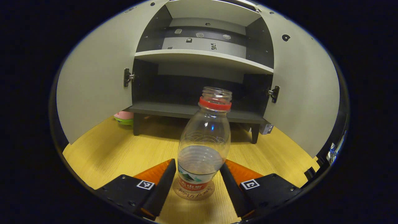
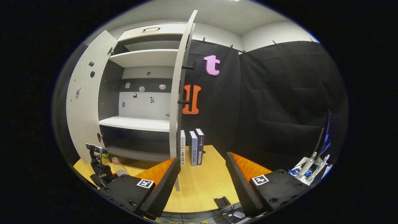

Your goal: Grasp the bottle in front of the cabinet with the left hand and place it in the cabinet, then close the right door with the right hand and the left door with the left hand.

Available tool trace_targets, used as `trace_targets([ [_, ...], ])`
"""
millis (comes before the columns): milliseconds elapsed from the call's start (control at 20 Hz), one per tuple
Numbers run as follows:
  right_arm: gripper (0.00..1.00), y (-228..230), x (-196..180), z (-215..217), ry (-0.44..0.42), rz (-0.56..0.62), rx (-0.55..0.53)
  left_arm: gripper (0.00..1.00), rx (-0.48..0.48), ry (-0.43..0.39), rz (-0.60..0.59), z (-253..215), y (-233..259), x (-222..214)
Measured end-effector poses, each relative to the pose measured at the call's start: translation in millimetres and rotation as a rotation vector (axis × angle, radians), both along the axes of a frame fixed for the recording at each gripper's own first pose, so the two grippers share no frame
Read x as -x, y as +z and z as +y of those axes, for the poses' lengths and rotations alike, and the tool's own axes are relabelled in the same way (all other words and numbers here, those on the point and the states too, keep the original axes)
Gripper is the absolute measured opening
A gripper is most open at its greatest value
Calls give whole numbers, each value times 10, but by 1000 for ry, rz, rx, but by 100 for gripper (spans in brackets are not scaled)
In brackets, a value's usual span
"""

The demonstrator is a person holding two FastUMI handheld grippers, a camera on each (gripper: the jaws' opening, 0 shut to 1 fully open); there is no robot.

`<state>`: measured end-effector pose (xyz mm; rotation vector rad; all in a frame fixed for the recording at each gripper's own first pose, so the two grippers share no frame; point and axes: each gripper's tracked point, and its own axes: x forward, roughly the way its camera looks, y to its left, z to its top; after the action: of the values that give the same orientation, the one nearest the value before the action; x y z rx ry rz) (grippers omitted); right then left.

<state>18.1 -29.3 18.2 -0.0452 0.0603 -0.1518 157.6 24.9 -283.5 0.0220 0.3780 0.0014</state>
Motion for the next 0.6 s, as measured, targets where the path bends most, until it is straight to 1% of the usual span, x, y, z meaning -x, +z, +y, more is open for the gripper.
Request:
trace_targets([
  [50,89,-3,-10,-4,0,-1,-2,80,3,-7,4,-14,5,-1],
  [150,89,-3,-40,-12,0,-2,-8,78,19,-18,5,-49,88,3],
  [350,89,-15,-108,-11,9,-9,-10,78,9,-46,-4,-97,450,-20],
  [400,89,-22,-128,0,15,-11,-15,78,2,-51,11,-99,543,-37],
  [600,89,-72,-190,42,37,-15,-48,78,49,-88,-2,-187,1116,-133],
])
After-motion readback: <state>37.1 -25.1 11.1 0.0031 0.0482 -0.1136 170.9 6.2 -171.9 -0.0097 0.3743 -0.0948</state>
